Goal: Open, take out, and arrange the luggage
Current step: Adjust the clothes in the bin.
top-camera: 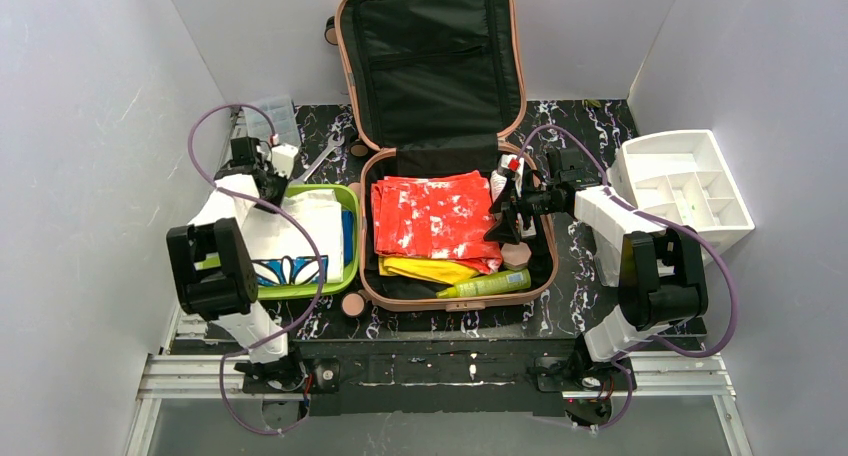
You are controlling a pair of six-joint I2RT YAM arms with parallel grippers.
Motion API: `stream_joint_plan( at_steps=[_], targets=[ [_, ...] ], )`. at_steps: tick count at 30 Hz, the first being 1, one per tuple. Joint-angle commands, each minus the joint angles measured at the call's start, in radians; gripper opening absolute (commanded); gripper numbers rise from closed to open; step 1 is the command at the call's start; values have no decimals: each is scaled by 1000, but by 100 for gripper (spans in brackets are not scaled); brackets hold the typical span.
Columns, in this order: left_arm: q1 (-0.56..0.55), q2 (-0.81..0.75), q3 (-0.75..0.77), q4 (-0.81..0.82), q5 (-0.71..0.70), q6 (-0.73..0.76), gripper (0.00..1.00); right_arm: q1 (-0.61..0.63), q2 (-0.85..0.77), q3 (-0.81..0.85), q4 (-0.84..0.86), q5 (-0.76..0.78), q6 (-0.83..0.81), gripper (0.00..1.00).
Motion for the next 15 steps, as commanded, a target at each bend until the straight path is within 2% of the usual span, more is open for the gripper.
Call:
stream_joint_plan(
  at_steps=[1,7,10,15],
  targets=[
    [6,-181,4,-64,250,-17,6,-5,-6,36,-11,-32,-19,98],
    [-16,-288,42,-193,554,70,6,-5,-6,36,-12,-30,-20,98],
    [-67,-277,53,-263,571,118,2,-5,-9,37,-12,-29,-20,98],
    [-160,-186,35,-294,482,153,0,-5,-17,36,-12,-26,-21,98]
  ],
)
